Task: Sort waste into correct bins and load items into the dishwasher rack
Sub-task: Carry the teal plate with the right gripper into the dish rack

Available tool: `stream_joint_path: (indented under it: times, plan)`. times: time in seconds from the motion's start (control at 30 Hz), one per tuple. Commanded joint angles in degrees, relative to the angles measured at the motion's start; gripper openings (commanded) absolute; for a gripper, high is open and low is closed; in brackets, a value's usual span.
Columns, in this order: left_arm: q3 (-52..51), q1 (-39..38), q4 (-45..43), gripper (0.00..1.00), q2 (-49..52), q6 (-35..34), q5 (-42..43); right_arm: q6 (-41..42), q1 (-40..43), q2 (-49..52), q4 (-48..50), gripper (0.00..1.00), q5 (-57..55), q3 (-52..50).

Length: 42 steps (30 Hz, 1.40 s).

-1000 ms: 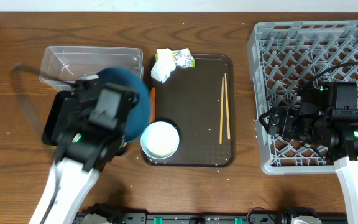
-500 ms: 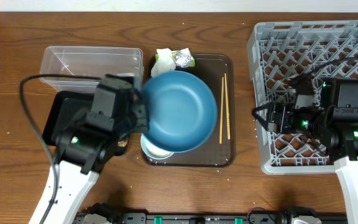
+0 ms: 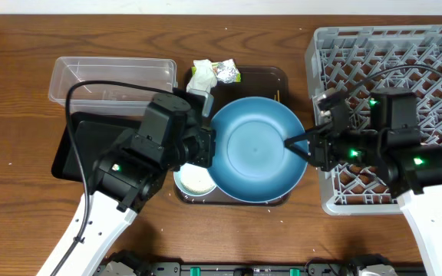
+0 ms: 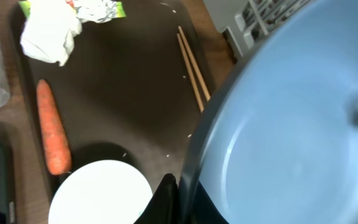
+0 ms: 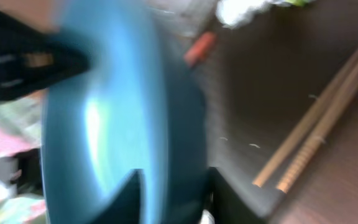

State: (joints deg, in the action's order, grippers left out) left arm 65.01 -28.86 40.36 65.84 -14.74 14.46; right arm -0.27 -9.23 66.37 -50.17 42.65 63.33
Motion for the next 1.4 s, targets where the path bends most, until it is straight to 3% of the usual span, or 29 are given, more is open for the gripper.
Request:
stream_joint_path:
  times: [0.0,0.27,0.4,0.43,0.47,0.6,0.8,0.87,1.13,1.37]
  plan:
    - [1.4,-1.1,-1.0,0.06,-0.4,0.8,-0.1,1.5,-1.5,2.0,-0.2,0.01,-8.6,0.6]
    - [1.4,-1.1,-1.9,0.09,-0.5,0.8,-0.1,2.9,-1.6,1.9,2.0,0.01,-14.3,0.7]
    - [1.4,-1.1,-1.9,0.41,-0.5,0.8,-0.1,7.8,-1.0,0.2,2.6,0.01,-29.1,0.7]
    - [1.4,-1.1,-1.9,0.57,-0.5,0.8,-0.1,9.7,-0.6,-0.4,2.7,0.01,-36.3,0.7]
    - [1.4,-1.1,-1.9,0.65,-0.5,0.8,-0.1,11.1,-0.3,-0.8,2.8,0.01,-41.0,0.7]
    - [1.4,-1.1,-1.9,0.73,-0.5,0.8,-0.1,18.1,1.9,-1.5,4.5,0.01,-64.2,0.7]
    - [1.4,-1.1,-1.3,0.83,-0.5,0.8,-0.1,18.2,5.6,-1.0,17.1,0.01,-95.2,0.7]
    - [1.4,-1.1,-0.6,0.84,-0.5,0.8,-0.1,13.7,7.4,-0.6,24.2,0.01,-100.9,0.7]
    - [1.4,-1.1,0.1,0.86,-0.5,0.8,-0.1,-18.8,16.3,4.2,50.1,0.01,-101.2,0.7]
    - [1.4,-1.1,0.1,0.9,-0.5,0.8,-0.1,-35.1,23.7,11.6,65.7,0.01,-99.2,0.7]
